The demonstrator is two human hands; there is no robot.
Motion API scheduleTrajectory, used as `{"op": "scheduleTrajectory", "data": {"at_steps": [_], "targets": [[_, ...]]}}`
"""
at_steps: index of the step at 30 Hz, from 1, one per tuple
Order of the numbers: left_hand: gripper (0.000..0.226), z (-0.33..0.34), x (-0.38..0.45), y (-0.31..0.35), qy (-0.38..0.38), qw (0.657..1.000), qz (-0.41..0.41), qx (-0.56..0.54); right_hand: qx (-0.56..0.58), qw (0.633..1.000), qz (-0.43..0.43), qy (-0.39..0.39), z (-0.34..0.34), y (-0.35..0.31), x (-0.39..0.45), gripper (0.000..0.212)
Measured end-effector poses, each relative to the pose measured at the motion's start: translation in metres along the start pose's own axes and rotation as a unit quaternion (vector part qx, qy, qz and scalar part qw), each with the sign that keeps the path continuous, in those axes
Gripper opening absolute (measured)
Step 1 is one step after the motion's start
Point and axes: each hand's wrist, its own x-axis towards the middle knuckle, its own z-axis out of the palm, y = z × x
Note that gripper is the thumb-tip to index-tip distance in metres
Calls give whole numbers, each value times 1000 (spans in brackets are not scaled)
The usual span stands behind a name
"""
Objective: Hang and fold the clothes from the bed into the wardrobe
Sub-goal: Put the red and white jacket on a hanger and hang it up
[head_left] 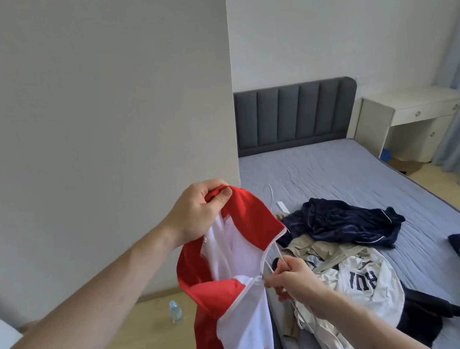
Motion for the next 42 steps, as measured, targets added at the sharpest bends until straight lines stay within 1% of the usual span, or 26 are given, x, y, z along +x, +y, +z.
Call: {"op": "scheduleTrajectory", "data": {"at_steps": [3, 5, 7, 10, 12, 13, 15, 17, 19, 21, 22, 24, 25, 26, 28, 30, 31, 32, 33, 35, 36, 37, 39, 40, 41, 42], "targets": [[26, -4, -1, 2, -1, 1000, 12, 5, -16, 1000, 2, 12, 6, 9, -2, 37], [26, -6, -1, 5, -17, 998, 28, 51, -12, 1000, -7, 24, 9, 9, -6, 39], [23, -6, -2, 6, -37, 993, 42, 104, -21, 998, -26, 53, 8, 3, -12, 42], [9, -6, -2, 7, -87, 987, 37, 131, -74, 986, -85, 126, 3, -18, -21, 58], [4, -1, -2, 8, -120, 983, 40, 130, -79, 977, -145, 134, 0, -36, -25, 65], [3, 3, -1, 10, -132, 981, 43, 133, -80, 974, -171, 129, -1, -46, -25, 64], [5, 10, 1, 15, -150, 978, 51, 139, -80, 966, -208, 129, -1, -63, -24, 54], [10, 12, 4, 16, -151, 975, 59, 151, -75, 960, -225, 148, -1, -76, -21, 52], [29, 7, 5, 11, -135, 970, 52, 193, -52, 962, -218, 156, -3, -84, -17, 54], [51, 1, 1, -4, -130, 958, 11, 256, -15, 967, -206, 152, -7, -89, -16, 50], [55, 1, -4, -16, -136, 946, -10, 293, -3, 969, -202, 145, -8, -92, -16, 46], [53, 10, -19, -46, -145, 916, -33, 372, 2, 970, -209, 128, -9, -96, -17, 41], [47, 15, -29, -63, -141, 906, -47, 396, 5, 969, -212, 125, -9, -97, -18, 40], [39, 20, -41, -81, -127, 905, -70, 400, 13, 969, -213, 127, -10, -99, -19, 39], [29, 25, -65, -117, -79, 919, -165, 349, 35, 967, -214, 136, -14, -101, -21, 40], [44, 31, -87, -141, -17, 934, -296, 198, 34, 966, -213, 141, -18, -103, -21, 42], [51, 37, -96, -147, 10, 932, -345, 108, 24, 967, -211, 141, -19, -103, -20, 41], [53, 44, -101, -150, 33, 922, -385, 25, 12, 968, -208, 139, -19, -103, -20, 41], [47, 52, -104, -152, 51, 903, -422, -55, -2, 969, -207, 136, -19, -102, -19, 40], [24, 66, -101, -149, 91, 841, -491, -207, -31, 969, -208, 132, -18, -98, -16, 40], [18, 69, -97, -144, 115, 814, -504, -266, -45, 968, -210, 133, -18, -95, -15, 41], [17, 69, -91, -140, 140, 794, -503, -310, -59, 967, -209, 136, -20, -93, -13, 43], [21, 62, -74, -128, 187, 772, -486, -365, -82, 966, -198, 145, -27, -86, -10, 47], [20, 56, -66, -121, 200, 774, -474, -369, -88, 967, -188, 150, -33, -82, -9, 49], [19, 49, -58, -114, 204, 786, -459, -359, -92, 968, -175, 154, -38, -78, -9, 50], [18, 41, -51, -107, 197, 807, -440, -342, -96, 970, -162, 155, -43, -74, -10, 51]]}}
